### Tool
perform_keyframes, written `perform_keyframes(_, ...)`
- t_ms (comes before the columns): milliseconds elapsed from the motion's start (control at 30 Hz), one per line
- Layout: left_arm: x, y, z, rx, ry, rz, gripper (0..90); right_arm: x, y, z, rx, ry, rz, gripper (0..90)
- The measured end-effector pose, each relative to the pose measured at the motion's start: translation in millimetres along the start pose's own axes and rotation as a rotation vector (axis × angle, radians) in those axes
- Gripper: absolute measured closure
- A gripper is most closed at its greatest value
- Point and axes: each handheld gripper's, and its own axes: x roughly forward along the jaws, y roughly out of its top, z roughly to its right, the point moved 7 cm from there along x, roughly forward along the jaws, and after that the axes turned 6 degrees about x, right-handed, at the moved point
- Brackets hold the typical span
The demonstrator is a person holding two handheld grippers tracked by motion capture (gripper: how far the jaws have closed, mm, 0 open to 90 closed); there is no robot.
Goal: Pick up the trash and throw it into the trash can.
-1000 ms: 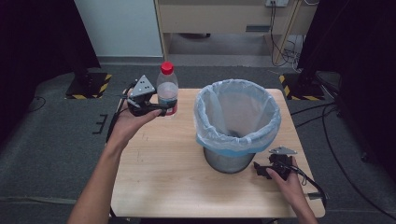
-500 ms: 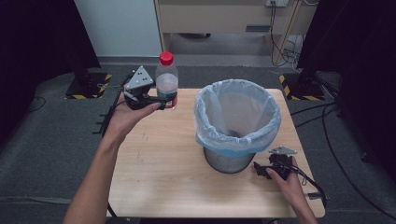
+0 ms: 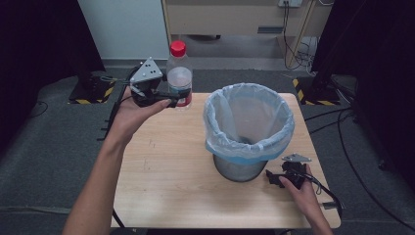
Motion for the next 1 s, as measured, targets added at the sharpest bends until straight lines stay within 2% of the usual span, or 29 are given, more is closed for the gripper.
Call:
perform_keyframes(133, 0.8, 8.0, 3.9, 0.010, -0.009, -0.007, 28.9, 0.0, 0.0, 0.0, 0.000, 0.000, 0.000, 0.4)
perform_keyframes(267, 2.5, 24.2, 10.9, 0.024, -0.033, 0.012, 28.9, 0.0, 0.0, 0.0, 0.000, 0.000, 0.000, 0.5)
perform_keyframes(633, 10.1, 42.2, 21.6, 0.028, -0.071, 0.030, 28.9, 0.1, 0.1, -0.1, 0.002, 0.000, 0.001, 0.4)
perform_keyframes(733, 12.6, 49.6, 28.0, 0.031, -0.095, 0.043, 28.9, 0.2, 0.2, 0.0, 0.001, 0.000, 0.001, 0.4)
perform_keyframes(1000, 22.3, 54.8, 38.1, 0.038, -0.126, 0.042, 28.8, 0.3, 0.4, 0.2, -0.003, 0.001, 0.003, 0.4)
